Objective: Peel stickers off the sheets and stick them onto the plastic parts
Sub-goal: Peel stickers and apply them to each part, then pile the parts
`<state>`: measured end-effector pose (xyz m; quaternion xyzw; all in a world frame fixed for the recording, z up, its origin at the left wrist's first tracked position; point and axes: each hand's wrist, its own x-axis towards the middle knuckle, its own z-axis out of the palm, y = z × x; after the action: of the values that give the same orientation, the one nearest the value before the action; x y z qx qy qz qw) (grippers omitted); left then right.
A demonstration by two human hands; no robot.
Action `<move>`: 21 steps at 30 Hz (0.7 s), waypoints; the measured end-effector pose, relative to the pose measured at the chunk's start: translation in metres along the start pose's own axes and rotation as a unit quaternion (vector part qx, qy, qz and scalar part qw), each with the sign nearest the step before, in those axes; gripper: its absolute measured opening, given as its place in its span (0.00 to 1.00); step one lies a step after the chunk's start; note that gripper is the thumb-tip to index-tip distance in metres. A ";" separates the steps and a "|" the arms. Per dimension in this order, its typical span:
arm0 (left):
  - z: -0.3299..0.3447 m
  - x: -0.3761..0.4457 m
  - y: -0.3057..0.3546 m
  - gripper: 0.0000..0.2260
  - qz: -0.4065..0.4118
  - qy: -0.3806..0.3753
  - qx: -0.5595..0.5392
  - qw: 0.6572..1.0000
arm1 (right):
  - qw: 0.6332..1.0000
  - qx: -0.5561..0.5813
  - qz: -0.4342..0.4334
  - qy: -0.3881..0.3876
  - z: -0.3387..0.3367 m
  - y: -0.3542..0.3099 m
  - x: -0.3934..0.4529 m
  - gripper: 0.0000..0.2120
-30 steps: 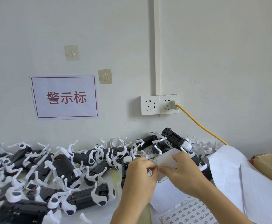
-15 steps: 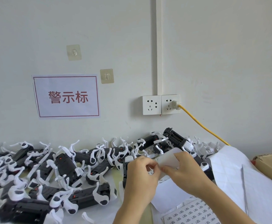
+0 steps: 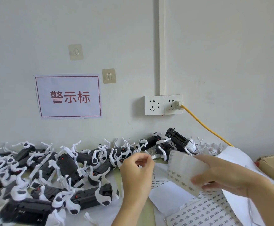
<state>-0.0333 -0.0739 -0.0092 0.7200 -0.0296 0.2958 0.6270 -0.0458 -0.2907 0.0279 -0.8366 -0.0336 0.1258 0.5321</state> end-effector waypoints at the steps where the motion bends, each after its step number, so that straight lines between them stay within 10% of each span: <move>1: 0.000 0.000 0.001 0.10 0.004 0.006 -0.002 1.000 | 0.999 0.001 -0.003 0.034 -0.004 0.002 -0.001 0.21; 10: -0.002 -0.002 0.005 0.11 0.024 0.019 0.011 0.999 | 0.939 -0.099 -0.134 0.300 0.001 -0.007 0.006 0.17; 21: 0.000 0.002 0.003 0.14 0.022 0.097 0.018 0.995 | 0.958 -0.061 -0.271 0.076 0.096 -0.033 0.015 0.24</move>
<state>-0.0330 -0.0743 -0.0062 0.6985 0.0210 0.3781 0.6071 -0.0528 -0.1893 0.0161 -0.8340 -0.2260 -0.0893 0.4953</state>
